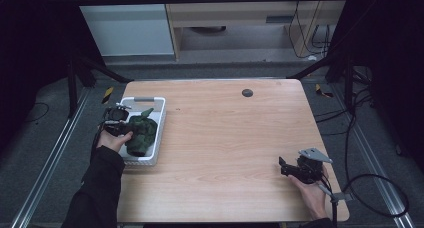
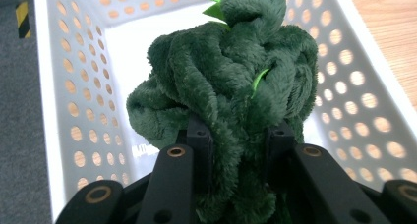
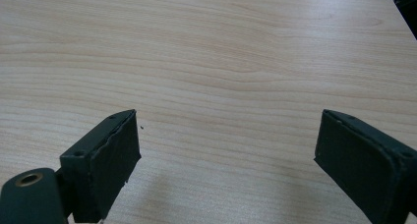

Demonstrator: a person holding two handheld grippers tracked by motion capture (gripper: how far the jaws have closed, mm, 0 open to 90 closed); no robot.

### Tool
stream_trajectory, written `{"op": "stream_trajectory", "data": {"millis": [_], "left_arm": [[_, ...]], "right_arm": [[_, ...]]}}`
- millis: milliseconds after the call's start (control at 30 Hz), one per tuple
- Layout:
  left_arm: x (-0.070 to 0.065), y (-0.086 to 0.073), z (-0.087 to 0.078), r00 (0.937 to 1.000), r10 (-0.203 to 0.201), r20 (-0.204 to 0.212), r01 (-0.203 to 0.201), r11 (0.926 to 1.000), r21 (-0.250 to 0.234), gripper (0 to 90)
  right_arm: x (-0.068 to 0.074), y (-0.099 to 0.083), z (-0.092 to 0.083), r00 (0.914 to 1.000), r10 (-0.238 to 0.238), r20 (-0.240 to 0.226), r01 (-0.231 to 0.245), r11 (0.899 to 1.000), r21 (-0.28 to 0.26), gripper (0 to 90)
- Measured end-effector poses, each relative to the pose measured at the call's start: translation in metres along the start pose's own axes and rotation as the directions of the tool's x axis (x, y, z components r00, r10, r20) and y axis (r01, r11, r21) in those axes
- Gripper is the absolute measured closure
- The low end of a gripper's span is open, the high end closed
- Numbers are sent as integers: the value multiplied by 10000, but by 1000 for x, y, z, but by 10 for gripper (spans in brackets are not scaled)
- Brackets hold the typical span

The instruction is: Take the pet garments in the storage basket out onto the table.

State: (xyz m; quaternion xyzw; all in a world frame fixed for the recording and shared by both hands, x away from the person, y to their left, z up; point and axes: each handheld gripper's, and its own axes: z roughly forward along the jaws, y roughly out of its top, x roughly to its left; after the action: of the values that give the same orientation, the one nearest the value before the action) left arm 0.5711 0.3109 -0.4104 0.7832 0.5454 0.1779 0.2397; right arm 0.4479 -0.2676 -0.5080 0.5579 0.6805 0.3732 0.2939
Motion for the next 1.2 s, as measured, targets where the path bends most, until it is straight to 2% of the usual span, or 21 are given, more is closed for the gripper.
{"op": "stream_trajectory", "data": {"millis": [300, 600, 900, 1200], "left_arm": [[-5, 7, -29, 9989, 459, -11, -459, 9975, -542, 712], [-11, 10, -58, 9944, 1056, 73, -1045, 9899, -958, 712], [-20, 8, -81, 9863, 1642, 188, -1601, 9776, -1366, 712], [-28, 7, -101, 9781, 2062, 281, -1985, 9649, -1722, 712]], "right_arm": [[0, 0, 0, 10000, -7, -4, 7, 10000, 9, 96], [0, 0, 0, 10000, -12, 23, 12, 10000, 8, 94], [0, 0, 0, 10000, -20, 23, 20, 10000, 15, 94], [0, 0, 0, 10000, -29, 19, 29, 10000, 40, 94]]}}
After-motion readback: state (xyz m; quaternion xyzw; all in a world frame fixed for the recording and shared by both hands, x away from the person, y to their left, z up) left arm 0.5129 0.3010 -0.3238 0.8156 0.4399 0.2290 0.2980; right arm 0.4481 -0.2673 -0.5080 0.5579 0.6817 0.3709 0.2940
